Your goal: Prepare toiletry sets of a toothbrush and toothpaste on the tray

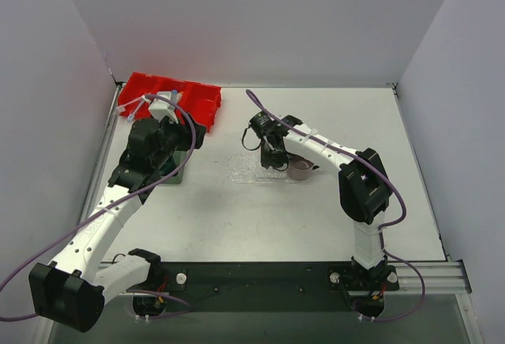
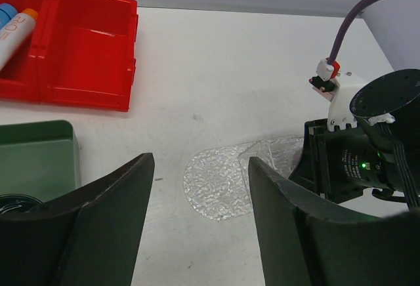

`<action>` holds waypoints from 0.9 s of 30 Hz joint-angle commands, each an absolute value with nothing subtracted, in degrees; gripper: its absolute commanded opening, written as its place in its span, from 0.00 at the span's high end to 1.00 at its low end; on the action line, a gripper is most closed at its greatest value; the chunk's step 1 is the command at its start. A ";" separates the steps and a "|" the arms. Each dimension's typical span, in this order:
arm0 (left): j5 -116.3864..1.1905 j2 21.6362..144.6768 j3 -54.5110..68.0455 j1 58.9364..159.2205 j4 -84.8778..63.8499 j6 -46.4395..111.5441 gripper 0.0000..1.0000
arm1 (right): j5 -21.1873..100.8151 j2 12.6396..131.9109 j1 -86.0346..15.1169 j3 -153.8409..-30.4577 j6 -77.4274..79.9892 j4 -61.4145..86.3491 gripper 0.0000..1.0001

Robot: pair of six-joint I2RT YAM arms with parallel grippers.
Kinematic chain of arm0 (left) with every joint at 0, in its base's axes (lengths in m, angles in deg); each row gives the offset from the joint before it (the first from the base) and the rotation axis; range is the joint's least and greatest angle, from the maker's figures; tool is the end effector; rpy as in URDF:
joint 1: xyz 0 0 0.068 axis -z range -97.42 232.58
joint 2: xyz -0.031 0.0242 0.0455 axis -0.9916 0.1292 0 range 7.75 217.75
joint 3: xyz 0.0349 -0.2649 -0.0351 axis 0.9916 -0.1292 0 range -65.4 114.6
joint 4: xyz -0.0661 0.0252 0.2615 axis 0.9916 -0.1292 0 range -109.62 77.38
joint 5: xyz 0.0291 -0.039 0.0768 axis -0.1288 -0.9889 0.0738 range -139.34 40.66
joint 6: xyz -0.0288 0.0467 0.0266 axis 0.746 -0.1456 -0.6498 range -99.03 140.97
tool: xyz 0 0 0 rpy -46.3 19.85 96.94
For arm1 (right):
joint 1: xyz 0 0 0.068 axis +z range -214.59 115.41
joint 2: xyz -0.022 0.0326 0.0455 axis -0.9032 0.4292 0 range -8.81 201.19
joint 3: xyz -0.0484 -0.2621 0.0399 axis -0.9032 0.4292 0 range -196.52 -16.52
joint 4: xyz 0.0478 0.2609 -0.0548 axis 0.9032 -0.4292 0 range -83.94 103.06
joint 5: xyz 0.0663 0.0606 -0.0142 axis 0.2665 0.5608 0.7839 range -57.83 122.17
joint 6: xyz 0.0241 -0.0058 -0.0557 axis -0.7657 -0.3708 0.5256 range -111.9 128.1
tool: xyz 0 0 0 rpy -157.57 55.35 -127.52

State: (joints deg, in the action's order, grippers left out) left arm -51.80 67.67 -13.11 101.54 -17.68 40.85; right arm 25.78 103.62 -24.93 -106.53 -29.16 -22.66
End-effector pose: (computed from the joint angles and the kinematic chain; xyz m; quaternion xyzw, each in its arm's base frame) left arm 0.2517 -0.0886 0.3383 0.0072 0.7808 -0.2235 0.5834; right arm 0.3428 0.2776 0.2113 -0.0048 0.9602 0.1285 0.2480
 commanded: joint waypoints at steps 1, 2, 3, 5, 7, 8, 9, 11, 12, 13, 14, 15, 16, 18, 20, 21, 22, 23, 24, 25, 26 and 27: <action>-52.68 67.69 -12.05 101.12 -17.54 40.57 0.31 | 25.93 105.28 -25.47 -107.83 -28.56 -25.35 1.00; -52.68 67.69 -12.05 101.12 -17.54 40.57 0.31 | 26.02 105.28 -25.47 -107.83 -28.47 -25.35 0.98; -52.68 67.78 -12.14 101.12 -17.54 40.49 0.31 | 26.02 105.19 -25.56 -107.83 -28.38 -25.35 0.97; -52.76 67.78 -12.05 101.12 -17.45 40.48 0.31 | 26.02 105.01 -25.47 -107.92 -28.29 -25.35 0.89; -52.76 67.69 -12.14 101.12 -17.54 40.49 0.30 | 25.93 104.93 -25.48 -108.10 -28.12 -25.35 0.82; -52.76 67.78 -12.05 101.12 -17.45 40.57 0.30 | 25.85 105.01 -25.56 -108.10 -28.12 -25.35 0.79; -52.76 67.78 -12.14 101.12 -17.45 40.49 0.30 | 25.84 104.75 -25.48 -108.18 -28.03 -25.35 0.77; -52.59 67.78 -12.05 101.12 -17.45 40.48 0.30 | 25.58 104.57 -25.48 -108.27 -27.94 -25.35 0.72; -52.59 67.87 -11.97 101.12 -17.54 40.57 0.30 | 25.41 104.49 -25.39 -108.27 -27.77 -25.35 0.70; -52.68 67.78 -11.96 101.12 -17.54 40.40 0.30 | 25.32 104.31 -25.39 -108.36 -27.68 -25.35 0.68; -52.59 67.87 -11.96 101.12 -17.63 40.40 0.30 | 25.23 104.14 -25.30 -108.45 -27.59 -25.35 0.68; -52.59 67.87 -11.96 101.12 -17.63 40.48 0.30 | 25.06 103.96 -25.30 -108.45 -27.59 -25.26 0.67; -52.59 67.87 -12.05 101.12 -17.63 40.40 0.30 | 24.88 103.61 -25.21 -108.54 -27.59 -25.34 0.65; -52.50 67.78 -11.96 101.12 -17.63 40.31 0.30 | 24.35 103.17 -25.21 -108.45 -27.59 -25.34 0.63; -52.15 67.61 -11.96 101.12 -17.63 40.05 0.30 | 24.26 102.29 -25.12 -108.19 -27.59 -24.91 0.62; -52.06 67.60 -11.96 101.12 -17.71 40.04 0.30 | 24.26 102.03 -25.12 -107.84 -27.68 -24.73 0.62; -51.89 67.34 -11.96 101.12 -17.80 39.70 0.30 | 24.35 101.24 -25.04 -107.75 -27.68 -24.38 0.61; -51.54 67.17 -11.96 101.12 -17.80 39.52 0.30 | 24.44 100.71 -25.03 -107.57 -27.85 -24.20 0.61; -51.19 66.99 -12.05 101.12 -17.63 39.34 0.30 | 24.35 100.27 -25.03 -107.13 -27.94 -24.03 0.60; -51.01 66.64 -12.05 101.12 -17.71 39.08 0.30 | 24.35 99.22 -25.03 -106.96 -28.03 -23.68 0.59; -50.66 66.46 -12.05 101.12 -17.72 38.90 0.30 | 24.18 98.52 -25.03 -106.61 -28.11 -23.41 0.59; -50.57 66.46 -12.05 101.12 -17.72 38.82 0.30 | 24.09 98.07 -25.03 -106.34 -28.29 -23.15 0.59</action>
